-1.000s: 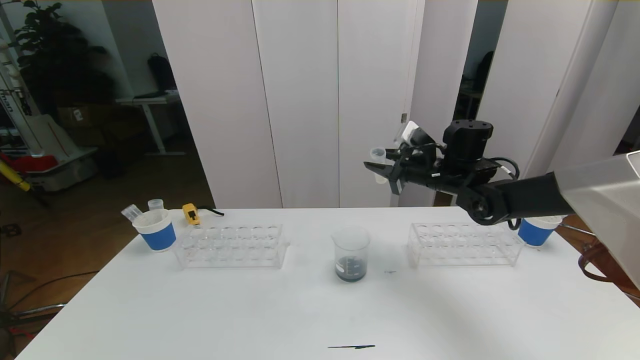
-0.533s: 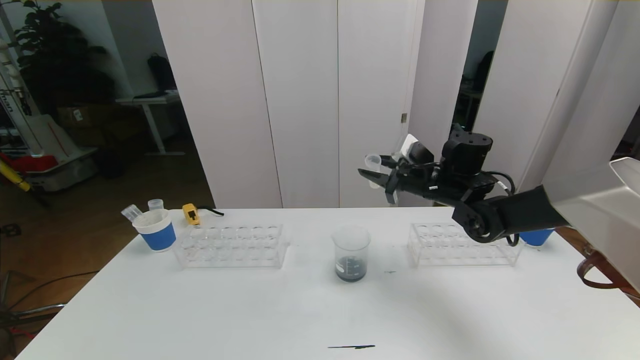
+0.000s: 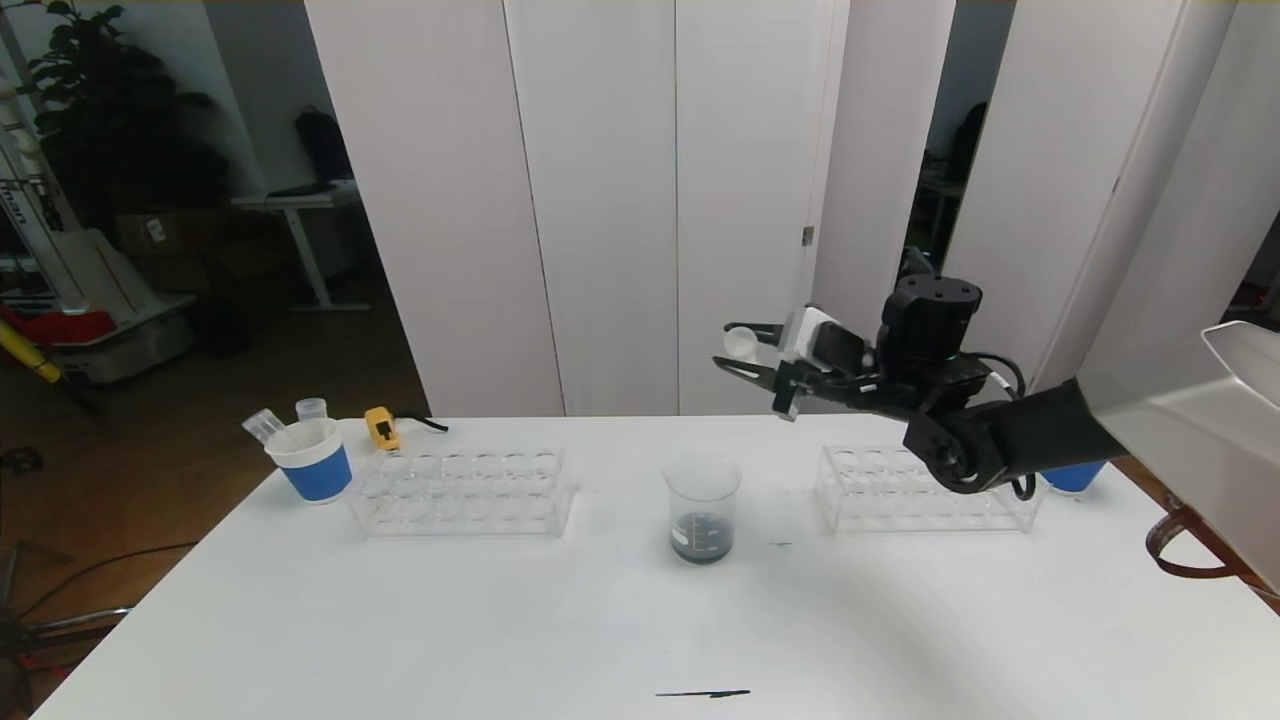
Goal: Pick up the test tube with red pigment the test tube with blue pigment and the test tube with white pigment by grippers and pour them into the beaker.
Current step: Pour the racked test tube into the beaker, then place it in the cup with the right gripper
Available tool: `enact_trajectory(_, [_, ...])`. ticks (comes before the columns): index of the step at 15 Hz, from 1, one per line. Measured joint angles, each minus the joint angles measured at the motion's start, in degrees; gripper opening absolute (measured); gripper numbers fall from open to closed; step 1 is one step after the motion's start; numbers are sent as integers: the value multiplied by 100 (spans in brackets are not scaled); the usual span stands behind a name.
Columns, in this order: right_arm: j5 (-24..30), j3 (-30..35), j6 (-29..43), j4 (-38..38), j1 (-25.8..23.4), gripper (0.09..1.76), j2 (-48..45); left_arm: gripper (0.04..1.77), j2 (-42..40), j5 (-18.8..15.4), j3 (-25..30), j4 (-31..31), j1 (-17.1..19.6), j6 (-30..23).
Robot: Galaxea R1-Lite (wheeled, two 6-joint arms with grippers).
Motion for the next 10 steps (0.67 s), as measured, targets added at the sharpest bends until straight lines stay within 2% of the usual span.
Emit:
enact_trajectory(7, [848,-199,-1304,122,11,58,182,175,0,0,0,-2,0,1])
enact_trajectory(10, [956,-223,-1701,110,-35,58,217,175,0,0,0,0,0,0])
